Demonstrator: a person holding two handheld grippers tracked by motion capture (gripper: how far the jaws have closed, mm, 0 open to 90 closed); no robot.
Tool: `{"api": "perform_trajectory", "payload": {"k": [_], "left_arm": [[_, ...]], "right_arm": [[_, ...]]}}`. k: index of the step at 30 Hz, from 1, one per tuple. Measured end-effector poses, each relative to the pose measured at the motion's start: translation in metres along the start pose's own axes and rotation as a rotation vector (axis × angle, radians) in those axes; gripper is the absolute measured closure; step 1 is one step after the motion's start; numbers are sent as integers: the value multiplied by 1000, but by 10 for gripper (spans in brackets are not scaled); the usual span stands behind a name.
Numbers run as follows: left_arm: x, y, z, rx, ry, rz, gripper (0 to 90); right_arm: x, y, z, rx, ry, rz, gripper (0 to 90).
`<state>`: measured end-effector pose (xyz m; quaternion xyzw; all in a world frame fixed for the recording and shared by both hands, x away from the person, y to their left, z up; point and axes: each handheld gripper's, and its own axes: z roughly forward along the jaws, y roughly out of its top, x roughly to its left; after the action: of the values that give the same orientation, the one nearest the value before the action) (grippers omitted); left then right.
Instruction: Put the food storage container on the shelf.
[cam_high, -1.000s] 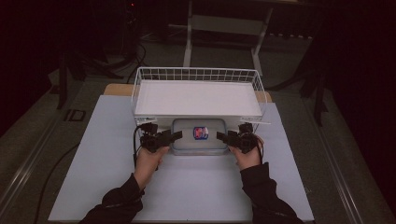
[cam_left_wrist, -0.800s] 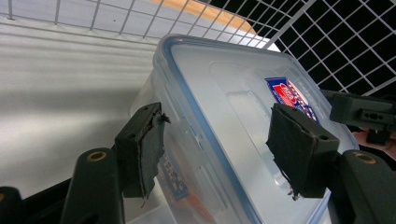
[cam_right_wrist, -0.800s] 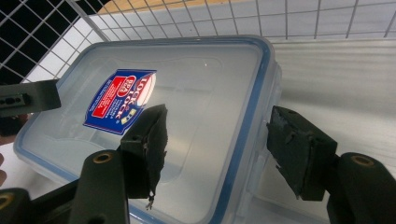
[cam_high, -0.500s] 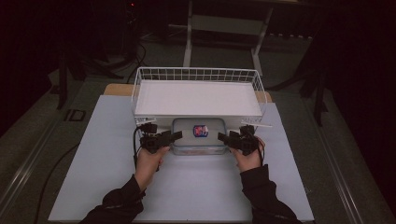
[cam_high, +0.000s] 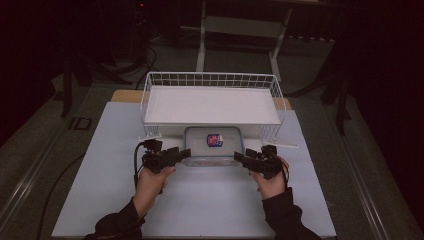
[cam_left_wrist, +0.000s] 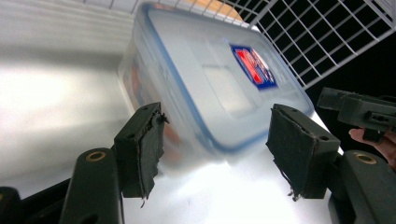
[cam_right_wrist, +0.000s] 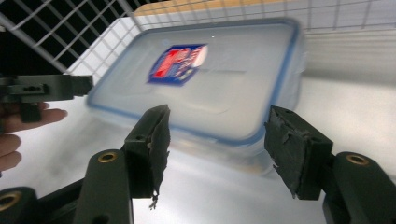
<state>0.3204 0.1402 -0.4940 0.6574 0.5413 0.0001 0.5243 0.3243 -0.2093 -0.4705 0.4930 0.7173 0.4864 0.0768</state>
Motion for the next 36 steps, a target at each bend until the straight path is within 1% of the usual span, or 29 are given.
{"api": "perform_trajectory", "payload": {"k": [2, 3, 5, 6, 7, 8, 9, 10, 11, 12, 13, 14, 16, 18, 19, 20, 22, 23, 24, 25, 27, 28, 29, 31, 32, 33, 34, 35, 36], "left_arm": [[-2, -5, -5, 9, 2, 5, 352], [-3, -7, -8, 11, -1, 17, 352], [-6, -11, -13, 26, 6, 48, 352], [-8, -13, -16, 35, 18, 70, 351], [-9, -15, -19, 41, 4, 82, 351], [-9, -17, -22, 44, -25, 85, 333], [-10, -19, -26, 44, -33, 97, 311], [-11, -21, -28, 42, -28, 108, 311], [-12, -23, -31, 44, -38, 118, 306], [-12, -25, -34, 44, -56, 125, 280], [-12, -27, -37, 37, -61, 128, 266], [-13, -29, -39, 32, -56, 138, 264], [-13, -34, -44, 20, -55, 161, 229], [-12, -39, -49, 29, -53, 171, 205], [-12, -41, -50, 32, -53, 181, 182], [-13, -44, -50, 46, -47, 199, 149], [-13, -49, -52, 58, -28, 230, 114], [-13, -49, -52, 58, -28, 230, 91], [-13, -52, -52, 63, -11, 244, 51], [-12, -53, -53, 61, -1, 248, 2], [-12, -53, -53, 61, -1, 248, 0], [-9, -55, -55, 29, 2, 253, 0], [-9, -56, -55, 23, 4, 253, 0], [-7, -57, -54, 23, -20, 238, 0], [-7, -57, -53, 27, -27, 242, 0], [-7, -58, -52, 33, -21, 254, 0], [-7, -58, -52, 33, -21, 254, 0], [-8, -60, -52, 23, -18, 270, 0], [-8, -60, -51, 25, -18, 273, 0]], "right_arm": [[5, -3, -2, 0, 16, -4, 418], [7, -4, -3, 1, 25, -7, 428], [12, -7, -3, -1, 53, -23, 481], [14, -7, -4, -2, 52, -30, 517], [17, -8, -3, -6, 56, -36, 551], [19, -9, -3, 2, 66, -36, 582], [21, -9, -1, 9, 73, -39, 606], [23, -10, 0, 16, 78, -45, 642], [25, -11, 2, 24, 79, -52, 681], [27, -13, 5, 32, 79, -58, 707], [29, -13, 7, 41, 78, -65, 739], [31, -14, 10, 52, 78, -74, 769], [34, -15, 15, 71, 79, -90, 817], [37, -17, 20, 96, 83, -103, 859], [39, -18, 24, 107, 81, -114, 879], [40, -18, 26, 116, 82, -117, 896], [42, -19, 32, 133, 83, -123, 899], [43, -20, 36, 141, 80, -128, 900], [43, -20, 38, 148, 78, -130, 900], [44, -21, 41, 151, 73, -130, 900], [44, -21, 43, 158, 70, -130, 900], [44, -21, 43, 158, 70, -130, 900], [45, -21, 49, 165, 60, -133, 900], [45, -21, 53, 169, 44, -145, 900], [44, -20, 55, 167, 40, -143, 900], [43, -20, 57, 171, 41, -134, 900], [43, -20, 57, 171, 41, -134, 900], [39, -20, 63, 172, 28, -125, 900], [38, -20, 65, 168, 27, -113, 900]]}}
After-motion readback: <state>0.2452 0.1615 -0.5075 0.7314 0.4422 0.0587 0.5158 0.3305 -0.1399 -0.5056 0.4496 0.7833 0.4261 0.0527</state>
